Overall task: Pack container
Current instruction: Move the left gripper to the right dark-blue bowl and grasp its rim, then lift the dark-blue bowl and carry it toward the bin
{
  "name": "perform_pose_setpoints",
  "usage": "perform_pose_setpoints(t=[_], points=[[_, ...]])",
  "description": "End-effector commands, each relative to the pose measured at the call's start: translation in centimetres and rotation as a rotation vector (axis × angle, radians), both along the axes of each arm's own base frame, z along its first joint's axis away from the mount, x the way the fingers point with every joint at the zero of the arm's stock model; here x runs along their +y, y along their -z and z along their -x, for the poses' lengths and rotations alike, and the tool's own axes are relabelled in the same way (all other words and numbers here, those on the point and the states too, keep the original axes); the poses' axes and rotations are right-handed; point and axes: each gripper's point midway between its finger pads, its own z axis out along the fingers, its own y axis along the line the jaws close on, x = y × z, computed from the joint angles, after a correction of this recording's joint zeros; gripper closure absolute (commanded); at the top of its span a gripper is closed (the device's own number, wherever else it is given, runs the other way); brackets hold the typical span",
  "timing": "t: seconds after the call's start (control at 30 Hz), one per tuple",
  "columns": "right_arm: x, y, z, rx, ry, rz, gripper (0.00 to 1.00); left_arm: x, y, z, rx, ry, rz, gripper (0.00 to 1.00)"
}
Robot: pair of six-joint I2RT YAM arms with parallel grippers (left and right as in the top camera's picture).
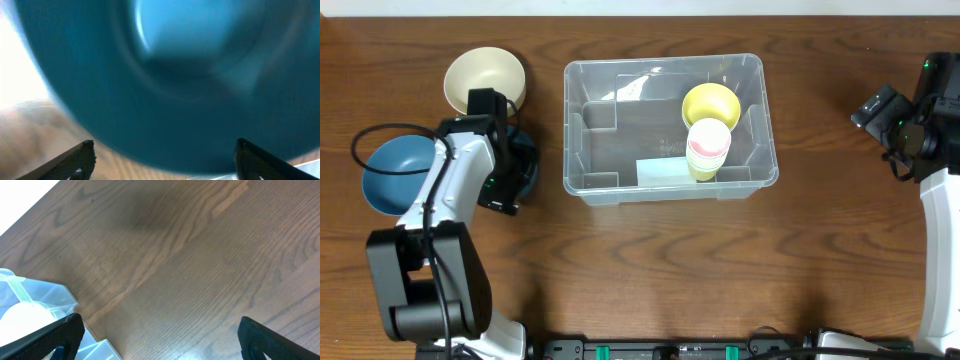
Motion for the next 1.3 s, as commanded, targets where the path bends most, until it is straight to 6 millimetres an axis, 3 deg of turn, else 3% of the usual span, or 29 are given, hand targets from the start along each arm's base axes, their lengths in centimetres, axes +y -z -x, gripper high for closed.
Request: perform_pose_setpoints(t=[0.0, 0.1, 0.33, 0.57, 0.9, 1.1, 1.27], points=[[-0.3, -0.1, 0.0, -0.002, 0.015, -0.001, 0.01, -0.8, 1.3, 0.2, 0.004, -0.015, 0.056, 0.20], [-0.3, -0.1, 0.0, -0.002, 0.015, -0.001, 0.01, -1.2, 1.6, -0.4, -0.026, -0.011, 0.078, 0.34], [-0.3, -0.1, 0.0, -0.002, 0.015, -0.001, 0.01, -1.1, 1.7, -0.5, -0.034, -0.002, 0.077, 0.93], [-0.3, -0.1, 0.0, -0.002, 0.015, -0.001, 0.01, -0.3, 1.7, -0.5, -0.038, -0.018, 0.069, 0.94], [-0.3, -0.1, 0.0, -0.002, 0.015, -0.001, 0.01, 2.4, 1.0, -1.3, -0.102, -0.004, 0.091, 0.94], [-0.3, -0.1, 0.0, -0.002, 0.015, -0.001, 0.01, 3.3, -1.6, -1.8, -0.203, 0.103, 0.087, 0.94], [-0.3, -0.1, 0.0, -0.002, 0.015, -0.001, 0.01, 3.4, -6.5, -2.3, -0.355, 0.208, 0.018, 0.94]])
